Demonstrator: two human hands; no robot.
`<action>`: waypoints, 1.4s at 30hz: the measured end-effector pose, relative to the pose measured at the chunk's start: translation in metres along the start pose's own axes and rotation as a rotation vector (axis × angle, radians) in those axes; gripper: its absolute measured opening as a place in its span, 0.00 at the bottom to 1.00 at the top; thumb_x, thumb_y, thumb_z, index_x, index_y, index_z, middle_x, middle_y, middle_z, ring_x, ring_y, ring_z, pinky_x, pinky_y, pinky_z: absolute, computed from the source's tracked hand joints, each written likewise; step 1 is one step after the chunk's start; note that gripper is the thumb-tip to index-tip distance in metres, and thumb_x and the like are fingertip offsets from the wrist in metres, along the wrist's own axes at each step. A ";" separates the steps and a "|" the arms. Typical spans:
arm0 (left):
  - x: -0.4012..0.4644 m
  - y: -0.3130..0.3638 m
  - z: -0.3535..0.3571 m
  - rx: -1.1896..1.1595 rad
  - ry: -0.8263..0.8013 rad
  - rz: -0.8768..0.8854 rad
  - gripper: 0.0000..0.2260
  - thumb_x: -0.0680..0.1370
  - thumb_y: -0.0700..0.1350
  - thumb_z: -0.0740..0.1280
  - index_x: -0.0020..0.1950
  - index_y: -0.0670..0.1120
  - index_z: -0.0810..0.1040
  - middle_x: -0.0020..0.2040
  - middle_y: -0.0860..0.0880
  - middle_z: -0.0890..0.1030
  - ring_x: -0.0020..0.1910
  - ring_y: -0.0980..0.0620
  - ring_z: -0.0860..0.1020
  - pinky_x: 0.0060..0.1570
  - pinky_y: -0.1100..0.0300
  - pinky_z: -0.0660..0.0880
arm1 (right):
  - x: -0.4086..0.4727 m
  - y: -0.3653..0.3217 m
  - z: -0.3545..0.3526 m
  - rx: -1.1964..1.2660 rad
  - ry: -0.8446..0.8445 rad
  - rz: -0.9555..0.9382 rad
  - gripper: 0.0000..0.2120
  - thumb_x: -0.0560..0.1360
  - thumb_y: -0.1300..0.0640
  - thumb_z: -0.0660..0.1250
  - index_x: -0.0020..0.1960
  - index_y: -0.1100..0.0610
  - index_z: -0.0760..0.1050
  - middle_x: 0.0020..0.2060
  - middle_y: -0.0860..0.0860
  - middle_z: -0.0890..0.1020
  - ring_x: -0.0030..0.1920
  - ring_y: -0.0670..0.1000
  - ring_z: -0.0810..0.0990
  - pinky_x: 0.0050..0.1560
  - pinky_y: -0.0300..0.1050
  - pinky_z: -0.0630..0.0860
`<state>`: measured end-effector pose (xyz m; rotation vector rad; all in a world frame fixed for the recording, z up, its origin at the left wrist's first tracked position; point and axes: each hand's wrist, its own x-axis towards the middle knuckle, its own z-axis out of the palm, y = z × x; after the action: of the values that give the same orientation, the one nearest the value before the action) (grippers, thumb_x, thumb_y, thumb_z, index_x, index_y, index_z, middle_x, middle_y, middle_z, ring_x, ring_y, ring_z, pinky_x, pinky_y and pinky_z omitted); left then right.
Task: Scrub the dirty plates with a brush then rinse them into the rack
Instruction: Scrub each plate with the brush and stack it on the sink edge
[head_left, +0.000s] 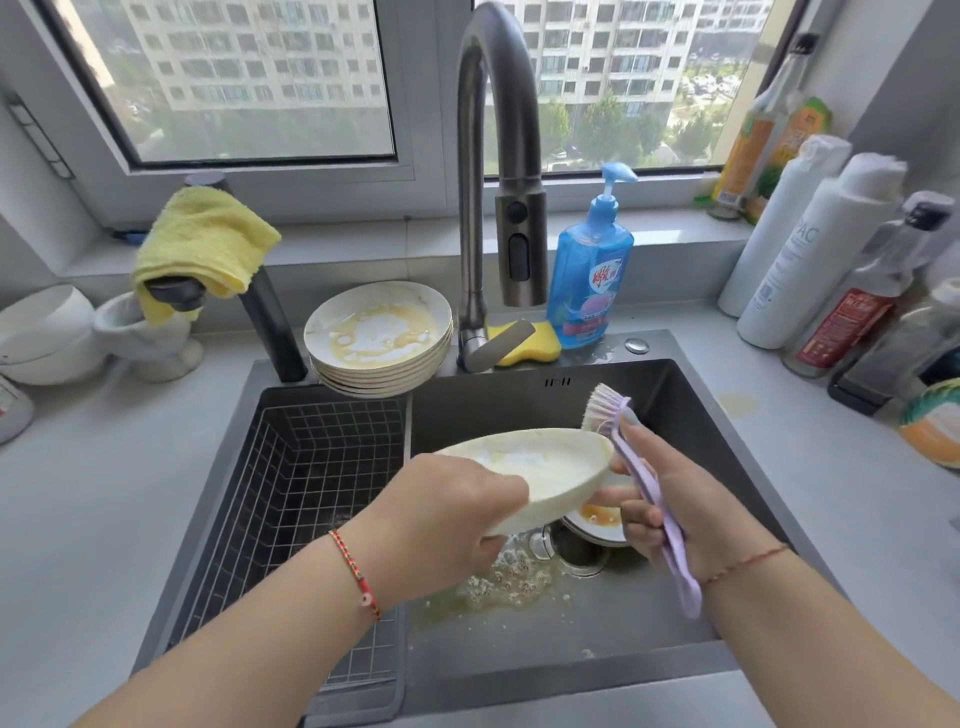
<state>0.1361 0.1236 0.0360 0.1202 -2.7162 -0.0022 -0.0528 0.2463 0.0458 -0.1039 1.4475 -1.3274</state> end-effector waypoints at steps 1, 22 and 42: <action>0.000 0.000 0.002 0.014 -0.002 0.049 0.23 0.52 0.43 0.82 0.34 0.47 0.68 0.24 0.52 0.70 0.22 0.49 0.68 0.22 0.67 0.59 | 0.000 0.002 0.000 0.015 -0.008 0.001 0.25 0.71 0.39 0.67 0.56 0.59 0.74 0.26 0.56 0.79 0.15 0.43 0.61 0.16 0.32 0.62; -0.026 0.012 -0.001 -1.264 0.161 -1.492 0.15 0.85 0.53 0.55 0.58 0.48 0.77 0.51 0.45 0.84 0.46 0.47 0.84 0.49 0.49 0.81 | 0.006 0.020 0.000 0.181 0.064 -0.128 0.07 0.77 0.62 0.61 0.53 0.63 0.72 0.17 0.51 0.64 0.15 0.46 0.59 0.15 0.34 0.59; -0.010 -0.070 -0.025 -1.708 0.857 -1.440 0.10 0.85 0.41 0.53 0.63 0.44 0.71 0.54 0.42 0.82 0.53 0.42 0.81 0.40 0.49 0.84 | 0.011 0.022 0.001 0.144 0.028 -0.126 0.21 0.74 0.48 0.65 0.61 0.60 0.71 0.47 0.65 0.83 0.15 0.44 0.60 0.15 0.35 0.63</action>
<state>0.1613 0.0548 0.0533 1.0575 -0.6548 -1.8769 -0.0439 0.2463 0.0225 -0.0834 1.3824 -1.5369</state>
